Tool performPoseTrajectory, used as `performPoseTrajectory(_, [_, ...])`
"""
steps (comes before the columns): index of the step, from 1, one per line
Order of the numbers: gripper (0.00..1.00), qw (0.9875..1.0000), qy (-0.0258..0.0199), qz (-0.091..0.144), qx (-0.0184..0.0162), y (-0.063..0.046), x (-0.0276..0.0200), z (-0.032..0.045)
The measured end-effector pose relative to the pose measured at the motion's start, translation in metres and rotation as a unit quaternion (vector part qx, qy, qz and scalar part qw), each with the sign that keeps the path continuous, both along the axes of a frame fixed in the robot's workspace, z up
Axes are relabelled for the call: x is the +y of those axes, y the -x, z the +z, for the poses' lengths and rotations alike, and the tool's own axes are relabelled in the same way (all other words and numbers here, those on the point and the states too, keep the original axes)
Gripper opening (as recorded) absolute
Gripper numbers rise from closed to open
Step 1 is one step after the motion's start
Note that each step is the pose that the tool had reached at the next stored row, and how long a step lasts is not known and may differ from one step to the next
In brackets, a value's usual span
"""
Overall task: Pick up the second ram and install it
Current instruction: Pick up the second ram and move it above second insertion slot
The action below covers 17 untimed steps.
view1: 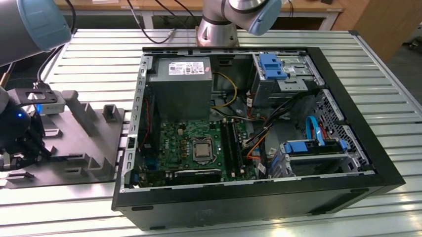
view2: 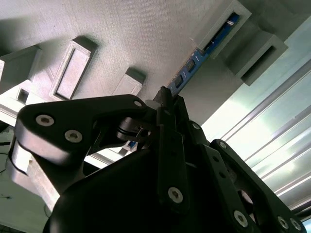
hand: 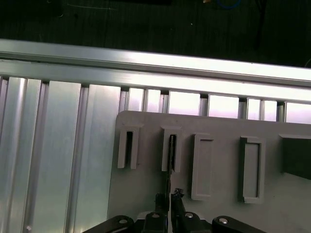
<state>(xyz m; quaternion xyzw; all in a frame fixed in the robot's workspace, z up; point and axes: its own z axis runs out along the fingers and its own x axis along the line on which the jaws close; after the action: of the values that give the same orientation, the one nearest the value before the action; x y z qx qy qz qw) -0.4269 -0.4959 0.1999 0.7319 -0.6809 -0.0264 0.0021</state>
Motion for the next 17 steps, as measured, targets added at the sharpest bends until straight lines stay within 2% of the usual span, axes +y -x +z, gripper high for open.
performPoseTrajectory(7, [0.19, 1.0, 0.0, 0.0, 0.0, 0.0, 0.0, -0.0001])
performPoseTrajectory(9, [0.17, 1.0, 0.0, 0.0, 0.0, 0.0, 0.0, -0.0001])
performPoseTrajectory(10, [0.12, 1.0, 0.0, 0.0, 0.0, 0.0, 0.0, -0.0001])
performPoseTrajectory(17, [0.11, 1.0, 0.0, 0.0, 0.0, 0.0, 0.0, -0.0001])
